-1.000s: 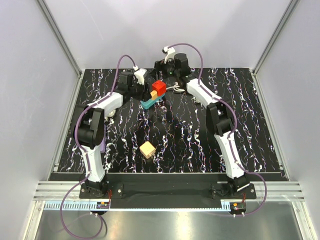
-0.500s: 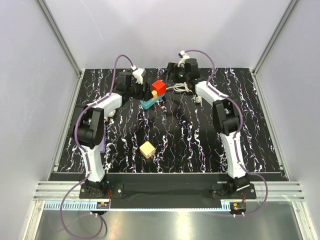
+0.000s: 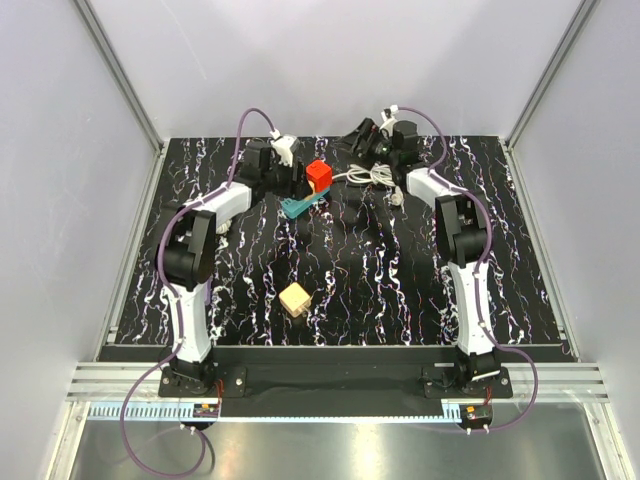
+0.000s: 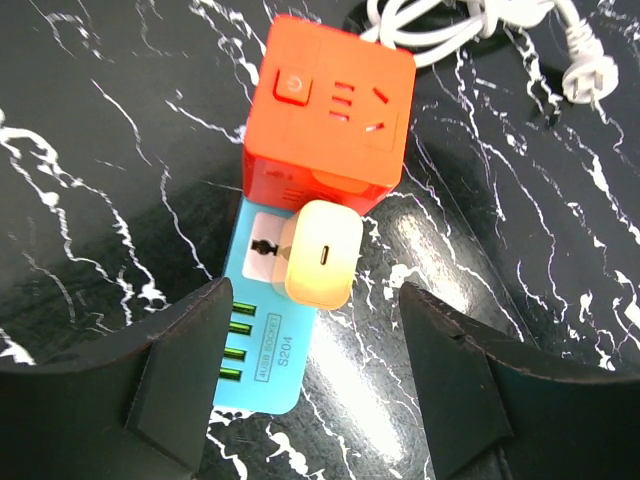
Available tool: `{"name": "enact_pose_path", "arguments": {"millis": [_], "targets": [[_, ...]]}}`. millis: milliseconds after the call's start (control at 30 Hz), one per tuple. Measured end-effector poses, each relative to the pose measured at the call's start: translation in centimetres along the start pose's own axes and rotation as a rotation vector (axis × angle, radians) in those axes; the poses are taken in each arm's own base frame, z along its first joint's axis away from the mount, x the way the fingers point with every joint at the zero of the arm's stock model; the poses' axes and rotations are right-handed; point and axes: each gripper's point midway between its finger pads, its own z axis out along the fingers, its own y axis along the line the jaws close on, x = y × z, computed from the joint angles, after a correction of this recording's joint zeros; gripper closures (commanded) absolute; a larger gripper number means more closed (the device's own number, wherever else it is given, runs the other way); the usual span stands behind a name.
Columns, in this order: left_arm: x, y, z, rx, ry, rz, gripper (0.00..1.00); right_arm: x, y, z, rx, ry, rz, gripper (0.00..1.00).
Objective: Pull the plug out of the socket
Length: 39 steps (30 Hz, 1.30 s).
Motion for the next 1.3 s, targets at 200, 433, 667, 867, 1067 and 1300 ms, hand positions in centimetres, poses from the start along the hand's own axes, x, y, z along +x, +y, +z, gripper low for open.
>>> {"name": "enact_pose_path", "arguments": {"millis": [200, 433, 667, 867, 1067, 1300], "targets": [[0.6, -0.1, 0.4, 0.003, 0.015, -0.003, 0.29, 2.3, -0.1, 0.6, -0.018, 0.059, 0.077, 0.06], [0.5, -0.1, 0.6, 0.004, 0.017, 0.001, 0.37, 4.0, -1.7, 0.7, 0.040, 0.107, 0.127, 0.07], [0.6, 0.1, 1.5, 0.006, 0.023, 0.007, 0.40, 6.5, -3.4, 1.6, 0.088, 0.166, 0.170, 0.08], [1.1, 0.1, 1.9, 0.007, 0.040, 0.007, 0.46, 7.3, -3.7, 2.0, 0.097, 0.186, 0.180, 0.09], [1.2, 0.0, 2.1, 0.009, 0.044, 0.009, 0.51, 7.1, -3.5, 2.4, 0.089, 0.182, 0.173, 0.12], [1.2, 0.0, 2.4, 0.008, 0.044, 0.009, 0.58, 8.0, -4.1, 3.0, 0.102, 0.204, 0.186, 0.16]]}}
